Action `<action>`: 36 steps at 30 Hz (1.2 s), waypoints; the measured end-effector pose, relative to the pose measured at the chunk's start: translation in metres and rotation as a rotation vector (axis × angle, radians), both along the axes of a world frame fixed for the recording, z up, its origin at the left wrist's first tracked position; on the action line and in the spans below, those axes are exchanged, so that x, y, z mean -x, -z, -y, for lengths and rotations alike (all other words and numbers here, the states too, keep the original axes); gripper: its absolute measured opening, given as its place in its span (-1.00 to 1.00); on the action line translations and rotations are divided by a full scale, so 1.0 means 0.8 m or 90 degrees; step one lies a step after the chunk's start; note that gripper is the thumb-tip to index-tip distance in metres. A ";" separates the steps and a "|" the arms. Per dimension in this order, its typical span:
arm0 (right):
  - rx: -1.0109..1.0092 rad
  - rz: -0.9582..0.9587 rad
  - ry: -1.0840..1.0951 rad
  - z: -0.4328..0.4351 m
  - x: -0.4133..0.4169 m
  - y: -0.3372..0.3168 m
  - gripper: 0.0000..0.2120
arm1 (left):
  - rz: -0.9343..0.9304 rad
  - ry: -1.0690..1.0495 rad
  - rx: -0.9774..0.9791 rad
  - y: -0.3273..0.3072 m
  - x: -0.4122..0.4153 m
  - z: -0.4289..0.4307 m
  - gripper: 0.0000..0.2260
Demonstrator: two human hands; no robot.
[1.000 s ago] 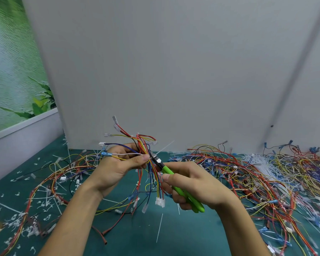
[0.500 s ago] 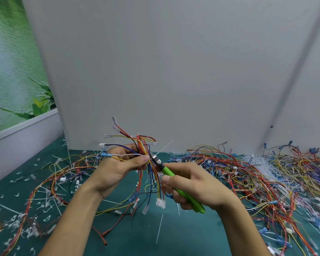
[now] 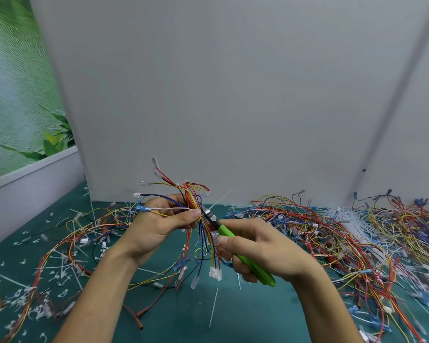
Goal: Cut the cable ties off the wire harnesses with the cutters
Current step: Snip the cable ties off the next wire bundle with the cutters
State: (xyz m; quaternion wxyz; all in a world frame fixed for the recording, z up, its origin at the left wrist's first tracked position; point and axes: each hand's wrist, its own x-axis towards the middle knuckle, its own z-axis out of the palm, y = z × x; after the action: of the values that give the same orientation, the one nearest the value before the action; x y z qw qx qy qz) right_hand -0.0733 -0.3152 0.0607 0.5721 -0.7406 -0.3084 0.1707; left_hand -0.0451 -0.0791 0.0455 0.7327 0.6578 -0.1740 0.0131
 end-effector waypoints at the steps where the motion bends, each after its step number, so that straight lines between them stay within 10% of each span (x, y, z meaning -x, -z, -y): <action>1: -0.001 -0.003 0.000 0.000 0.000 -0.001 -0.90 | 0.000 0.000 0.001 0.000 0.000 0.000 -0.66; 36: -0.021 -0.042 0.005 0.000 -0.002 0.001 -0.94 | -0.005 0.009 -0.002 -0.005 0.005 0.005 -0.75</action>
State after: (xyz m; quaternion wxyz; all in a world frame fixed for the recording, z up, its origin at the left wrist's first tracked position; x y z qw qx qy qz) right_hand -0.0720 -0.3151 0.0602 0.5948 -0.7262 -0.2893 0.1877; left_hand -0.0488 -0.0827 0.0494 0.7327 0.6576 -0.1755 0.0049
